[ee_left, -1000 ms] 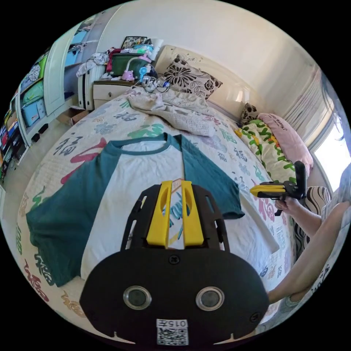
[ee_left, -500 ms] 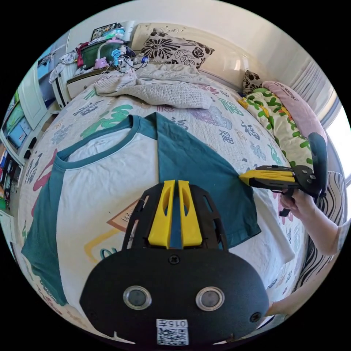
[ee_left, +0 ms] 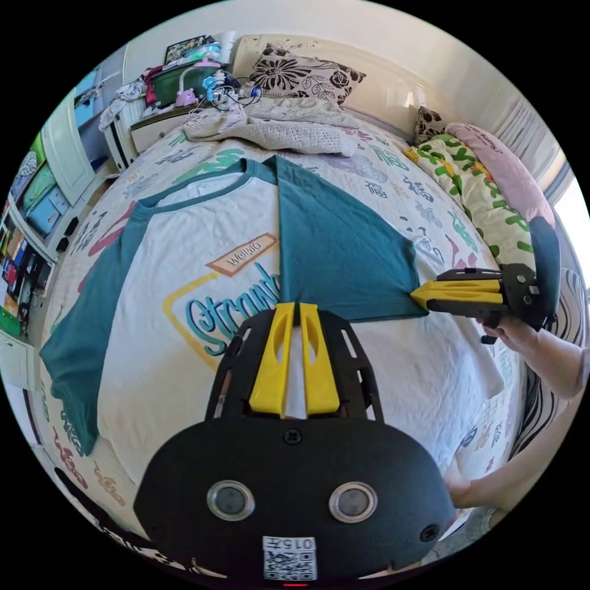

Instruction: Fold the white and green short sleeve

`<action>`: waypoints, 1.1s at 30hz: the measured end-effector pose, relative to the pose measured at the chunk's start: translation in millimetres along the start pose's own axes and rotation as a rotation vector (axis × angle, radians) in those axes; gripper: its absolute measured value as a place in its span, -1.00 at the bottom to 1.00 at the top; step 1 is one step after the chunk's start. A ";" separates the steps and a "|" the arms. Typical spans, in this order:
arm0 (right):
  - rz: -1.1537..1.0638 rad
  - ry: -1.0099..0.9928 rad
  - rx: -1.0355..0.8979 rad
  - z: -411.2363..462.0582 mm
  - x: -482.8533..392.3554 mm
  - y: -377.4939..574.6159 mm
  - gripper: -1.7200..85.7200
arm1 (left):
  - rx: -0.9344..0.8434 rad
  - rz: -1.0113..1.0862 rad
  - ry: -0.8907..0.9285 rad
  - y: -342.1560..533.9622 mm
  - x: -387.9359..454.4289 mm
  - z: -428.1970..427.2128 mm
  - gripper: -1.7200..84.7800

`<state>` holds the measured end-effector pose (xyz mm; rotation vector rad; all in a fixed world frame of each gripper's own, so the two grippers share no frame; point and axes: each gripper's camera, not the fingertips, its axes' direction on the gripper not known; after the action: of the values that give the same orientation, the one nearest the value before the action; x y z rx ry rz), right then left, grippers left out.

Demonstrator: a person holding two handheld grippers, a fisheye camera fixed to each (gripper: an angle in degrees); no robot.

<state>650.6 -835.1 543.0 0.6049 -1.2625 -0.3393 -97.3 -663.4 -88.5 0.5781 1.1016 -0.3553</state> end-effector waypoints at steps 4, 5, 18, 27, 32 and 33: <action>0.040 -0.011 0.049 -10.7 -14.4 -30.9 -0.97 | 0.072 -0.130 0.081 31.0 -32.5 -38.8 -0.81; 0.038 -0.021 0.067 -14.0 -16.7 -36.4 -0.97 | 0.108 -0.165 0.086 39.7 -40.8 -49.3 -0.80; -0.374 -0.363 0.105 22.7 -218.3 -304.8 -0.81 | 0.301 -0.899 -0.153 240.1 -219.3 -148.5 -0.75; -0.464 -0.212 -0.105 103.6 -339.3 -436.7 -0.77 | 0.283 -0.798 -0.062 263.1 -232.7 -154.2 -0.95; -0.491 -0.130 -0.225 136.3 -374.8 -458.9 -0.73 | 0.297 -0.791 -0.026 282.8 -231.0 -169.1 -0.97; -0.495 -0.094 -0.232 142.9 -379.5 -459.9 -0.73 | 0.287 -0.779 -0.021 284.4 -229.9 -169.9 -0.97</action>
<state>446.5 -1026.0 -2.7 0.7028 -1.1298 -0.9216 -163.8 -336.8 138.5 0.3698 1.2344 -1.2061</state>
